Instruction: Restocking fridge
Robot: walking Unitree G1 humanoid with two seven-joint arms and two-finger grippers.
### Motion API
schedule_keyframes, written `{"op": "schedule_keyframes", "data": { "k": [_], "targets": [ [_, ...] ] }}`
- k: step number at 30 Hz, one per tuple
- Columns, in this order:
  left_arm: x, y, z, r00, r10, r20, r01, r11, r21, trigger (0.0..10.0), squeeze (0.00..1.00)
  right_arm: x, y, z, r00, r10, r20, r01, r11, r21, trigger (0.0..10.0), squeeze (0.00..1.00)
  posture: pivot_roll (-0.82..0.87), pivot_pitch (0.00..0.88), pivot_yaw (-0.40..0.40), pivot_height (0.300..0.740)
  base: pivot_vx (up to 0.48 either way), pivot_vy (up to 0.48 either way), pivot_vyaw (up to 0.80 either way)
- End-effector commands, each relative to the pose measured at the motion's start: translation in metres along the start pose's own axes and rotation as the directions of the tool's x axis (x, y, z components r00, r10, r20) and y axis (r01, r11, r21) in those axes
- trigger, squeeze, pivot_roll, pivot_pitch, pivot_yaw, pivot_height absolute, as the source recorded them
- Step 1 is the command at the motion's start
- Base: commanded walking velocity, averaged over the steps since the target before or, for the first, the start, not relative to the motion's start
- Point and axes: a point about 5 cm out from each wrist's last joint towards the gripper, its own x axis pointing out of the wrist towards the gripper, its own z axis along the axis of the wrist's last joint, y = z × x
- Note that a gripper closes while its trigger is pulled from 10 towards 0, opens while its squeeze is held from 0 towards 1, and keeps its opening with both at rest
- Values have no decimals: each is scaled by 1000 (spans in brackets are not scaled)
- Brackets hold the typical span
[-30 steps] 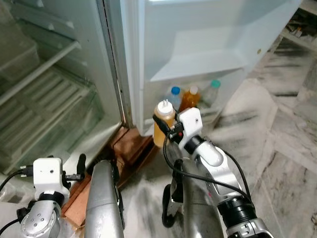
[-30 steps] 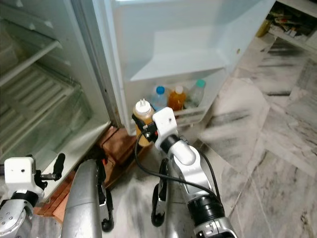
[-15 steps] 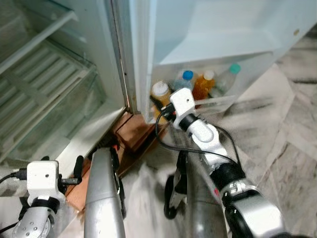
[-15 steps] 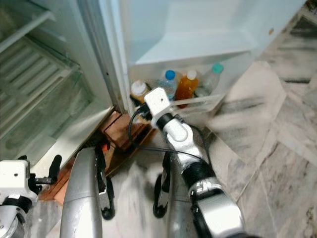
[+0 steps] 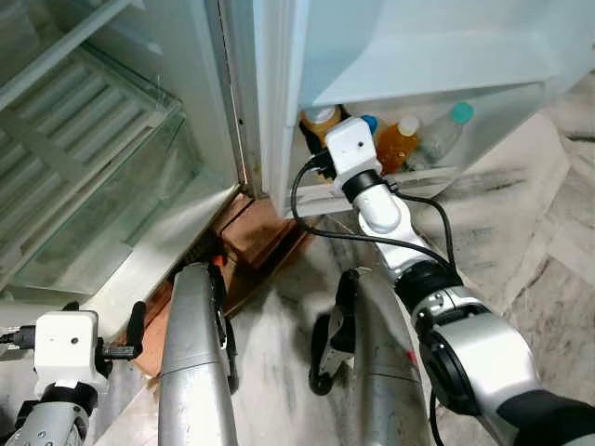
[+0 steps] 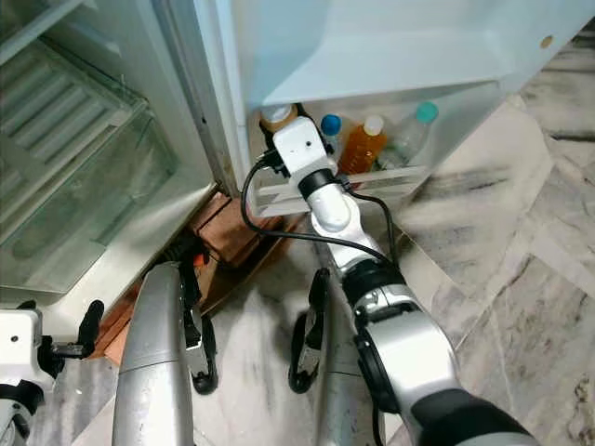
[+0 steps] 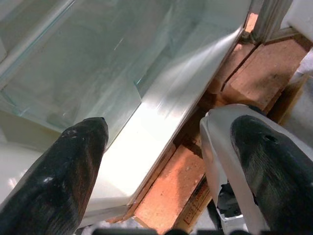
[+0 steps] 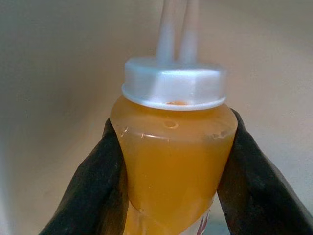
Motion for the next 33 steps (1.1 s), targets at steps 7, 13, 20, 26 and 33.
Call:
{"op": "schedule_keyframes", "data": {
  "k": [7, 13, 20, 26, 33],
  "targets": [
    [-21, 7, -3, 999, 23, -43, -22, 999, 38, 10000, 0, -5, 14, -7, 1000, 13, -5, -13, 998, -62, 10000, 0, 328, 458, -56, 540, 0, 0, 0],
    [-32, 13, -5, 997, 47, -67, -43, 997, 56, 10000, 0, 2, 13, 5, 998, -21, 67, 30, 992, -125, 10000, 0, 334, 483, -51, 540, 0, 0, 0],
    [-37, 8, -4, 996, 24, -84, -20, 998, 58, 10000, 0, 2, 11, -6, 995, -84, -49, 81, 995, -59, 10000, 0, 326, 513, -53, 540, 0, 0, 0],
    [-40, 8, -5, 995, 27, -94, -22, 998, 53, 10000, 0, -6, 9, -23, 981, -99, -165, 100, 995, 1, 10000, 0, 332, 521, -61, 540, 0, 0, 0],
    [-38, 7, -6, 995, 35, -93, -31, 999, 44, 10000, 0, -13, 11, -37, 960, -86, -267, 108, 992, 69, 10000, 0, 325, 516, -72, 540, 0, 0, 0]
  ]
}}
